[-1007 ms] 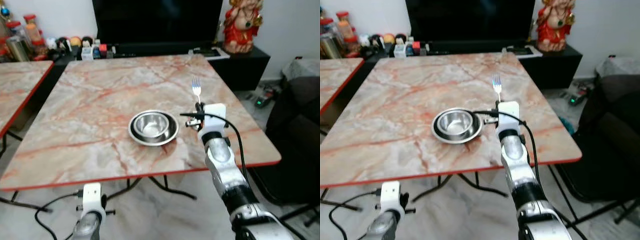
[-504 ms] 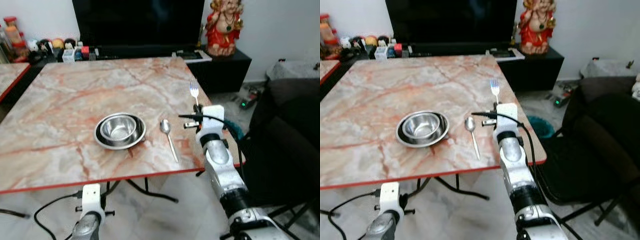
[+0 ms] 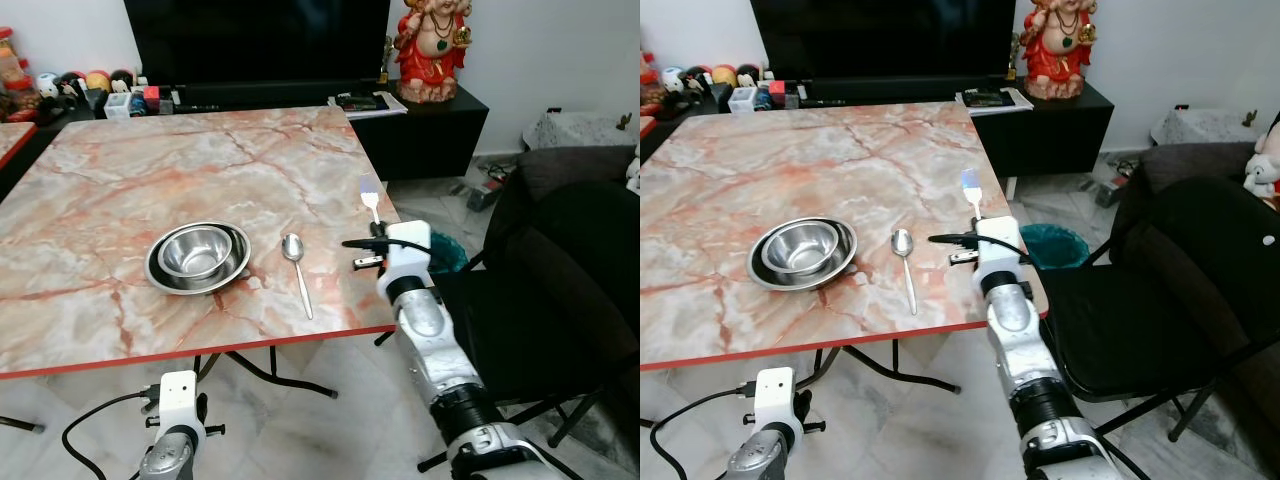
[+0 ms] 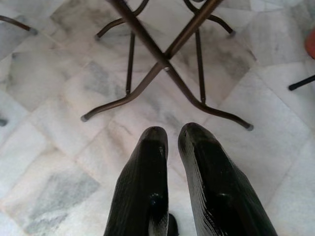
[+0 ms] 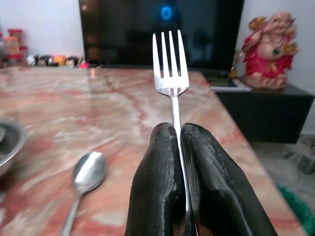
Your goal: Setting the table
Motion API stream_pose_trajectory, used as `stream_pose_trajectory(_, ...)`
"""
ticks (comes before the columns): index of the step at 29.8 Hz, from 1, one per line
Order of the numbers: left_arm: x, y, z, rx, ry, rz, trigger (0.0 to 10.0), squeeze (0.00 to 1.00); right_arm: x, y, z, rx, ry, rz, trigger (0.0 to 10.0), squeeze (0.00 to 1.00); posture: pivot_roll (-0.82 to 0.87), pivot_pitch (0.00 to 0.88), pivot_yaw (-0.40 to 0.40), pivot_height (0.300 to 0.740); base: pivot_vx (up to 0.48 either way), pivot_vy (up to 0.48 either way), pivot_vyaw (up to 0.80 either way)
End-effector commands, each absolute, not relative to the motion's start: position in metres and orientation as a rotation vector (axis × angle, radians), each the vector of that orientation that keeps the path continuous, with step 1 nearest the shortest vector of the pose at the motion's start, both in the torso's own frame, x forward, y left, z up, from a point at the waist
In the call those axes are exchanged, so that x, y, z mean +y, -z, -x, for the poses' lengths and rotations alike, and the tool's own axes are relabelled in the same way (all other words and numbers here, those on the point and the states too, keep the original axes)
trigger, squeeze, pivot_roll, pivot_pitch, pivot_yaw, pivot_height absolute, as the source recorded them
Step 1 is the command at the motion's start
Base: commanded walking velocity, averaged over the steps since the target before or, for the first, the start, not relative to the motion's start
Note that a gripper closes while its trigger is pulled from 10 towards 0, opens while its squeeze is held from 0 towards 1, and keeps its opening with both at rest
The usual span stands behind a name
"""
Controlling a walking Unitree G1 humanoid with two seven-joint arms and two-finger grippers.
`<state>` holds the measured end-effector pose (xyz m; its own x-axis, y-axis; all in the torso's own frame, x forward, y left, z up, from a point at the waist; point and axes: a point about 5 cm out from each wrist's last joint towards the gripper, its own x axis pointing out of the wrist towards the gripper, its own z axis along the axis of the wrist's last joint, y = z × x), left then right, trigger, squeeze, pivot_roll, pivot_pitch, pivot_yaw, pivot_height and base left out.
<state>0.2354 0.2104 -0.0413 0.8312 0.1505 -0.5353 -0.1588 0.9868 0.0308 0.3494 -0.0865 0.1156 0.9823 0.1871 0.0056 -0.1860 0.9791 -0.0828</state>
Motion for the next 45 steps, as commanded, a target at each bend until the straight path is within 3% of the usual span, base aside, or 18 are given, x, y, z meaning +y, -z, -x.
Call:
stream_pose_trajectory(1,0.215,0.043,-0.233,0.581,-0.185,0.023,10.0,0.00,-0.086,-0.114,-0.353,0.023,-0.170,0.073,10.0,0.00,0.02,0.000,-0.006,0.714,0.000,0.000,0.00)
stream_pose_trajectory(14,0.224,0.044,-0.228,0.591,-0.201,0.013,10.0,0.00,-0.081,-0.094,-0.358,0.211,-0.096,-0.021,10.0,0.00,0.05,0.000,0.002,0.714,0.000,0.000,0.00)
stream_pose_trajectory(34,0.232,0.046,-0.220,0.595,-0.244,0.007,10.0,0.00,-0.059,-0.102,-0.365,0.199,-0.210,-0.025,10.0,0.00,0.08,0.000,-0.012,0.714,0.000,0.000,0.00)
stream_pose_trajectory(45,0.230,0.045,-0.223,0.594,-0.237,0.002,10.0,0.00,-0.068,-0.104,-0.367,0.171,-0.192,-0.013,10.0,0.00,0.07,0.000,-0.005,0.714,0.335,0.000,0.29)
